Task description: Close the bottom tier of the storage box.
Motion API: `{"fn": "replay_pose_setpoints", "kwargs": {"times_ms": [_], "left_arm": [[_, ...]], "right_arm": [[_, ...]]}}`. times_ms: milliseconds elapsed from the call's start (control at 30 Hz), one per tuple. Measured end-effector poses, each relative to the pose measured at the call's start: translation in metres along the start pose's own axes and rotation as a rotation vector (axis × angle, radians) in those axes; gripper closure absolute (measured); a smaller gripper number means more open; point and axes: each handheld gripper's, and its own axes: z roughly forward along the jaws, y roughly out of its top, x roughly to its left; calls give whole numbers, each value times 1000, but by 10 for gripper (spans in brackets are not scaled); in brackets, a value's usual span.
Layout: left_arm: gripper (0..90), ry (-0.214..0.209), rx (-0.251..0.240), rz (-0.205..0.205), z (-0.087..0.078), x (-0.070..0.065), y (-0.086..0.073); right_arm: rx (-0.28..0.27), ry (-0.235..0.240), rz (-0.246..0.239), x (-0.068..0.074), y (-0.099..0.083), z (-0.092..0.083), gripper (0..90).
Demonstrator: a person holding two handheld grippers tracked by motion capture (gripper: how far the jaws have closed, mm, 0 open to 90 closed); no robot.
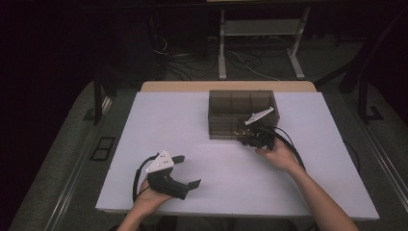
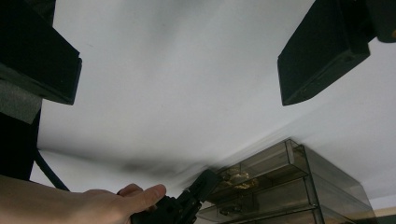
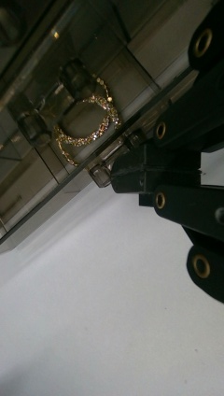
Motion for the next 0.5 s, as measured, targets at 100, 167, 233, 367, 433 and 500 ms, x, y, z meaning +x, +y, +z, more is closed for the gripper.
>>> {"fn": "replay_pose_setpoints", "kwargs": {"times_ms": [100, 167, 233, 367, 433, 500], "left_arm": [[0, 0, -1, -1, 0, 0, 0], [0, 0, 0, 0, 0, 0, 0], [0, 0, 0, -1, 0, 0, 0], [0, 0, -1, 0, 0, 0, 0], [0, 0, 0, 0, 0, 0, 0], [0, -1, 0, 1, 0, 0, 0]], "right_arm": [[-13, -2, 11, -2, 0, 1, 891], [-16, 0, 17, -3, 0, 1, 891], [-18, 0, 23, -4, 1, 2, 891], [-22, -8, 23, -6, 2, 3, 891], [-24, -7, 31, -6, 2, 3, 891], [-26, -9, 31, -6, 2, 3, 891]]}}
